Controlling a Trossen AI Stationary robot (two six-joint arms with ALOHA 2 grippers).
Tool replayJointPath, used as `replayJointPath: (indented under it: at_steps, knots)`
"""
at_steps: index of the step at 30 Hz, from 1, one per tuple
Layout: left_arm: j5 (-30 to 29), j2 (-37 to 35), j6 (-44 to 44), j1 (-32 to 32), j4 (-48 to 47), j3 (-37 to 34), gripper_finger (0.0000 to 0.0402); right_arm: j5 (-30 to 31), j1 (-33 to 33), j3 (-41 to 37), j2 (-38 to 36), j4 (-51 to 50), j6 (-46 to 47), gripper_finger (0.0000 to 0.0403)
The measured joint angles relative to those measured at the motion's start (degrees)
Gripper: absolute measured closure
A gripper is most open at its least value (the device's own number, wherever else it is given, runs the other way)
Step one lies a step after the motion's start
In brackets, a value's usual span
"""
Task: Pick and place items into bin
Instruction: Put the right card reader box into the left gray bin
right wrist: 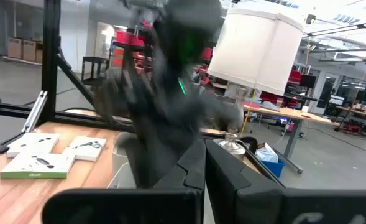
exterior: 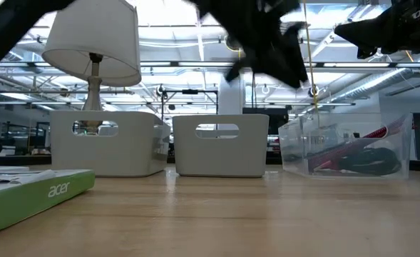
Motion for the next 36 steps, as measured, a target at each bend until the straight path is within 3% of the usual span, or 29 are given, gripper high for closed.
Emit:
replayJointPath:
  at_steps: [6, 9, 15, 19, 23, 25, 30, 36]
  knots:
    - [-0.81, -11.35, -10.46, -2.92, -19.46, 0.0, 0.0389, -0.06, 0.0, -0.01, 0.09, 0.36, 0.32, 0.0403]
    - [-1.07, -17.1, -19.47, -4.74, -27.89, 0.01, 0.0393, -0.02, 0.0, -0.01, 0.1, 0.49, 0.33, 0.0403]
    - [-2.04, -24.43, -46.23, -10.65, -43.12, -0.04, 0.0393, -0.32, 0.0, -0.01, 0.07, 2.74, 1.99, 0.0403]
    - [-6.62, -27.57, -53.26, -17.54, -47.99, -2.97, 0.0397, -1.82, 0.02, 0.01, 0.16, 2.67, 3.35, 0.0403]
    - [-9.68, -32.81, -58.02, -23.3, -42.08, -10.56, 0.0394, -1.87, 0.04, 0.01, 0.25, 1.97, 4.49, 0.0403]
    - [-11.34, -36.76, -59.85, -25.64, -34.54, -16.73, 0.0394, -1.87, 0.04, 0.01, 0.23, 1.95, 5.53, 0.0403]
    - [-14.37, -48.7, -62.54, -31.71, -12.24, -37.02, 0.0395, -1.87, 0.04, 0.01, 0.38, 1.38, 6.49, 0.0403]
    - [-24.56, -62.17, -67.59, -36.72, 12.61, -62.99, 0.0398, -1.87, 0.04, 0.01, 0.4, 0.84, 6.46, 0.0403]
